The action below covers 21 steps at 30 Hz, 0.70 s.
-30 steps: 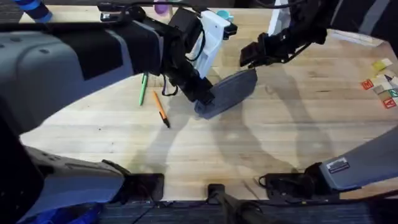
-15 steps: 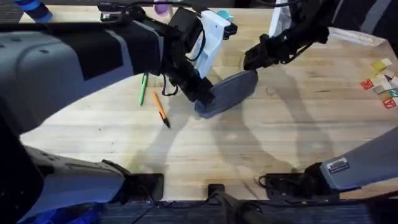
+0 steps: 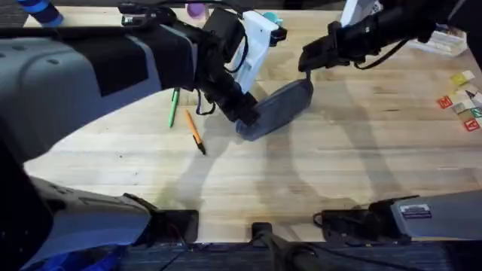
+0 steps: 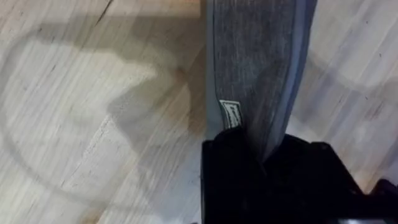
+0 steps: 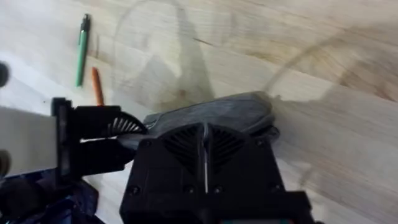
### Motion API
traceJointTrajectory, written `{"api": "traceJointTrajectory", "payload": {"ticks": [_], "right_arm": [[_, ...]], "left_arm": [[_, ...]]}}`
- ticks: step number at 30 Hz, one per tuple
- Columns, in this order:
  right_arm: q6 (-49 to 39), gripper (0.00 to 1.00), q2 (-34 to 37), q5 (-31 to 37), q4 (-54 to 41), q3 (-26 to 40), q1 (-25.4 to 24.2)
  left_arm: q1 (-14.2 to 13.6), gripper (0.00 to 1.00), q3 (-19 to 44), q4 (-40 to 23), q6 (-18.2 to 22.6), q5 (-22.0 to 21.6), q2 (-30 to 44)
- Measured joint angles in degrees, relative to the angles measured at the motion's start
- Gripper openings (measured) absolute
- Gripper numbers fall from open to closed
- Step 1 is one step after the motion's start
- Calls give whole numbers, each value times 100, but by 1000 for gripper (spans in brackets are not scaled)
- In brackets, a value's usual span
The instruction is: Unzip the bag, pick up the pens from the table one at a time and place them inside, then zip the bag closed.
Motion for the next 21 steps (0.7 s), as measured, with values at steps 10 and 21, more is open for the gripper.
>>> {"api": "traceJointTrajectory", "payload": {"ticks": [10, 21], "right_arm": [[77, 33, -28, 154, -37, 0, 927], [355, 33, -44, 207, 91, 2, 1899]], "left_arm": [[13, 43, 0, -18, 1, -38, 0], [23, 43, 0, 6, -9, -25, 0]]}}
